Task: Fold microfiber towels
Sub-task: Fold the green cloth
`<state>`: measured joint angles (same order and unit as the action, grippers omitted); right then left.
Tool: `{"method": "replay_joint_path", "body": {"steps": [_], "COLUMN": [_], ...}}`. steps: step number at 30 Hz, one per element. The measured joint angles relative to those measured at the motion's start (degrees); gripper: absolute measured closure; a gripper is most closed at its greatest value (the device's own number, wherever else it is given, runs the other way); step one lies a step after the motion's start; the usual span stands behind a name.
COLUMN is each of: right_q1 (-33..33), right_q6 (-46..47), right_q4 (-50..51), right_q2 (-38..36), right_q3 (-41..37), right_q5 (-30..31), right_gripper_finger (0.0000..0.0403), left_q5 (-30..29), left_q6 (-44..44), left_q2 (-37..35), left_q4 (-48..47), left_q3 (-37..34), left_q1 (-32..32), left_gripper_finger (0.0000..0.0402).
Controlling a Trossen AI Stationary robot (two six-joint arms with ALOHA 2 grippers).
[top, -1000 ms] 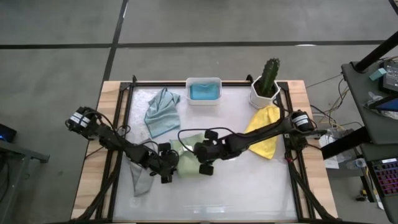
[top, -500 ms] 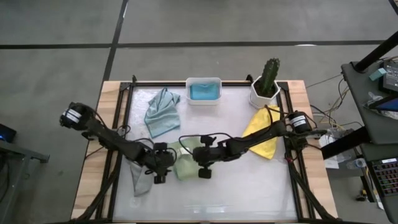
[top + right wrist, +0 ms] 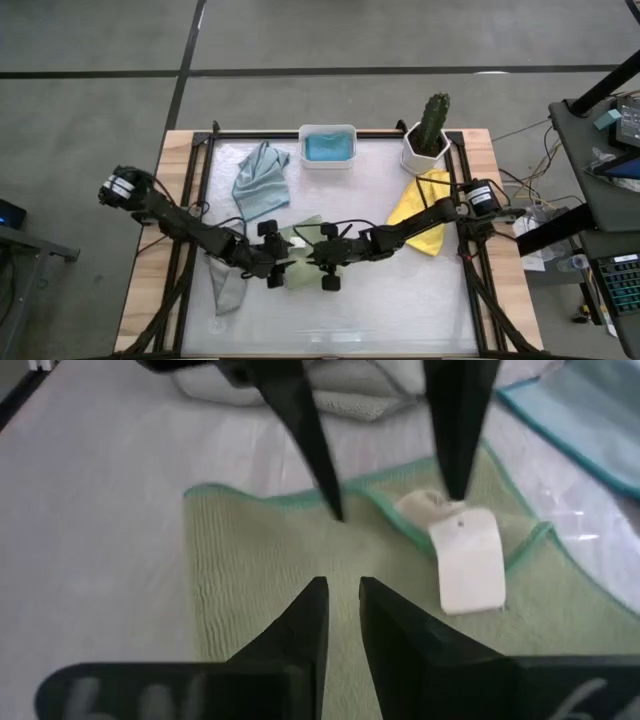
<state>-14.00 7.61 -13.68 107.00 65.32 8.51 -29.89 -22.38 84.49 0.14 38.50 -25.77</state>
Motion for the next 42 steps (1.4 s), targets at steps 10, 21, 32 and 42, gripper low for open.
{"method": "replay_joint_path", "body": {"steps": [10,21,32,42], "right_q1": [0.0,0.0,0.0,-0.4], "right_q6": [3.3,4.4,4.4,-1.2], "right_q4": [-0.4,-0.1,-0.3,5.0], "right_q2": [0.0,0.0,-0.2,-4.4], "right_q3": [-5.4,-7.2,-6.6,-4.3], "right_q5": [0.0,-1.5,-1.5,-2.7], "right_gripper_finger": [0.0351,0.0351,0.0351,0.0349], "left_q5": [-8.3,-9.8,-8.4,12.4], "left_q6": [0.7,-4.6,-10.1,-10.4], "left_q2": [7.3,4.1,-4.7,-8.5], "left_q4": [0.8,-19.0,-33.4,-32.2], "left_q3": [-0.2,2.0,4.1,6.2], "left_q1": [1.2,1.8,1.8,0.3], "left_gripper_finger": [0.0196,0.0196,0.0196,0.0196]}}
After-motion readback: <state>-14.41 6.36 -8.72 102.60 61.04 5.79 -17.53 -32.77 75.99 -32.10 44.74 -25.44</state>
